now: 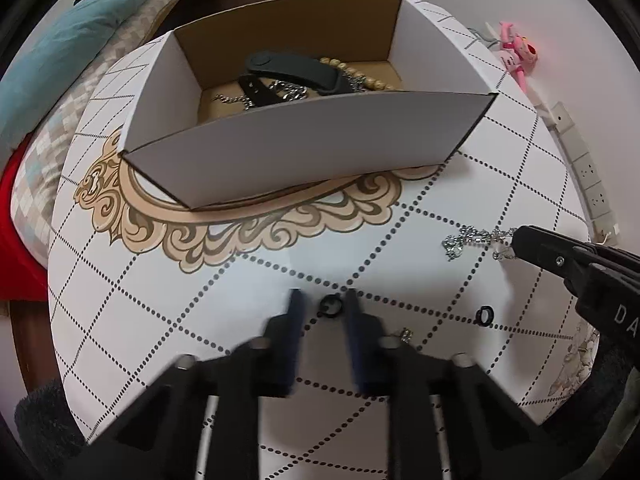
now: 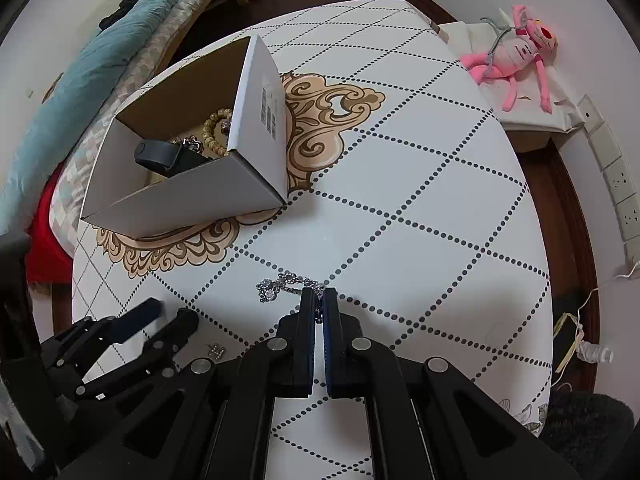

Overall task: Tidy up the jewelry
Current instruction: 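Carry the chain and ring into the box and open both tools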

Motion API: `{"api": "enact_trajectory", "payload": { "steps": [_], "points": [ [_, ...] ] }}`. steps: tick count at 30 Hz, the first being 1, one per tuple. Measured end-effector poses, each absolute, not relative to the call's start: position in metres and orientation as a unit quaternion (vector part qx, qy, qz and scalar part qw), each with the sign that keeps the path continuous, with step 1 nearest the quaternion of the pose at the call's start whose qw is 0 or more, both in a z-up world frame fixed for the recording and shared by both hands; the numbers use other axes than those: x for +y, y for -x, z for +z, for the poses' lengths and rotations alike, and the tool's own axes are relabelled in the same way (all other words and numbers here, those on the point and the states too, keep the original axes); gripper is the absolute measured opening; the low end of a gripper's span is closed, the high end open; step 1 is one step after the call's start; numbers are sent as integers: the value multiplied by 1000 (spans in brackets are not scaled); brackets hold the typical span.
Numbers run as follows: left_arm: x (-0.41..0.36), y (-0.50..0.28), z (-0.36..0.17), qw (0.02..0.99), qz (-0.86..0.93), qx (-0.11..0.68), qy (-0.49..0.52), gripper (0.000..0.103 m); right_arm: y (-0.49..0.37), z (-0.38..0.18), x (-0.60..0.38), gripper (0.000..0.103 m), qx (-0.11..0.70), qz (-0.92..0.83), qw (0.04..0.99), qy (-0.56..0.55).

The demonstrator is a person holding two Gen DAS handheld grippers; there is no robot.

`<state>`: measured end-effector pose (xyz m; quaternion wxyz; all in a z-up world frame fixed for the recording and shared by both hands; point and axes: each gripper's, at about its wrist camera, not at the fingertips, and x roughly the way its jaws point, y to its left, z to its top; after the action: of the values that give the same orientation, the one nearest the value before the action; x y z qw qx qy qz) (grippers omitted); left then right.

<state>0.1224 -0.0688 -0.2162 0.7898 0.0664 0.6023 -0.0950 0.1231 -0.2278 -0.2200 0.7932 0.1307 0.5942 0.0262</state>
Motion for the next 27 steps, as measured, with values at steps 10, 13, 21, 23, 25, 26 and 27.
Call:
{"api": "enact_trajectory", "payload": {
  "steps": [10, 13, 21, 23, 25, 26, 27],
  "points": [
    [-61, -116, -187, 804, -110, 583, -44, 10, -119, -189, -222, 4, 572, 60, 805, -145],
    [-52, -114, -165, 813, -118, 569, -33, 10, -119, -171, -220, 4, 561, 76, 810, -150],
    [-26, -141, -94, 835, -138, 532, 23, 10, -135, -102, -220, 4, 513, 121, 833, -168],
    [-24, -159, -87, 835, -139, 532, 28, 10, -148, -89, -217, 4, 506, 128, 837, -164],
    [-21, -177, -84, 835, -132, 533, 24, 10, -164, -81, -214, 4, 502, 131, 841, -155],
    [-19, -185, -85, 835, -127, 534, 19, 10, -170, -80, -212, 4, 501, 131, 842, -151],
    [-18, -192, -87, 835, -123, 536, 16, 10, -179, -79, -209, 4, 502, 130, 843, -145]
  ]
}}
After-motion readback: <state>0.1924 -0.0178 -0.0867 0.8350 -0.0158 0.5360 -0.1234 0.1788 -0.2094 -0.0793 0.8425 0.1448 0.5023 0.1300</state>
